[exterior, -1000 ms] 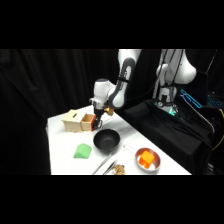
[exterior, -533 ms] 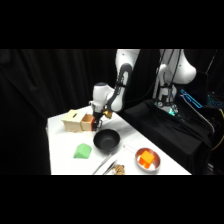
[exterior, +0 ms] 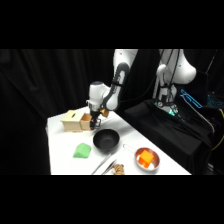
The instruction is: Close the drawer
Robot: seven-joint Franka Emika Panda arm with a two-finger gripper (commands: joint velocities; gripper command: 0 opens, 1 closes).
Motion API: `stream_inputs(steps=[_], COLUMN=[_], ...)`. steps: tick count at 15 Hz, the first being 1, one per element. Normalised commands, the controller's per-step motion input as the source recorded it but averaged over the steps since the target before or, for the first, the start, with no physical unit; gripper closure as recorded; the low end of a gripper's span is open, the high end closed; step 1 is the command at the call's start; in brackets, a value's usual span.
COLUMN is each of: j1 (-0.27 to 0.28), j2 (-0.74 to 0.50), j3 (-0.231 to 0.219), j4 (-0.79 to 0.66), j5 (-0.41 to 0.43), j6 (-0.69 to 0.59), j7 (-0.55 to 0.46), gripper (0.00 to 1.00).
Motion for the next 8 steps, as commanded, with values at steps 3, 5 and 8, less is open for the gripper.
stream_inputs(steps=[3,5,8], j1=[-0.068,-0.073,-0.08], j2=[0.13,0.18,0.21], j3=[-0.051,-0.035,-0.014], j4=[0.43,0.49,0.52], j5=[-0.019,-0.035,-0.042], j6=[-0.25,-0.27,-0.28], j7=[-0.11,-0.12,-0.13], gripper=[0.0,0.0,0.0])
